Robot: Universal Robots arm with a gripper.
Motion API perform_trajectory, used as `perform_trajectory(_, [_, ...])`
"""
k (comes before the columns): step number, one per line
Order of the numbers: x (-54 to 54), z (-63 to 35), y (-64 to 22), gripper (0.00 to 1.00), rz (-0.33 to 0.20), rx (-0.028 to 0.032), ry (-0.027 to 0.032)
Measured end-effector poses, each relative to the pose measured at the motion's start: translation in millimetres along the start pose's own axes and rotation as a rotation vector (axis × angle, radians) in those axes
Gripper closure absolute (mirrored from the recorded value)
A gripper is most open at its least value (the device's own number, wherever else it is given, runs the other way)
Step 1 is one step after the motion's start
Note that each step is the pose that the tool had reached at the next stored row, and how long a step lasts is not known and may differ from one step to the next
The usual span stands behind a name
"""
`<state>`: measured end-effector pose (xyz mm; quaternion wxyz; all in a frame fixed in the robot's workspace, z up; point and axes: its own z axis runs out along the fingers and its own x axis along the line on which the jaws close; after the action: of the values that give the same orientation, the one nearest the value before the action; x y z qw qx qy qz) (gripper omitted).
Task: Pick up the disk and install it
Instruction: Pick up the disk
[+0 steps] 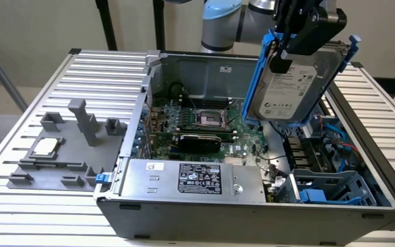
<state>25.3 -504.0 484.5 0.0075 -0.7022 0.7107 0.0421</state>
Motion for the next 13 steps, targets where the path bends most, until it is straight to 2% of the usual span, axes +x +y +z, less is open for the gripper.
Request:
perform_trajectory(7, [15.7, -1.9, -15.9, 0.67, 0.0, 0.0, 0.0])
perform_trajectory(13, [33.0, -3.5, -23.4, 0.67, 0.0, 0.0, 0.0])
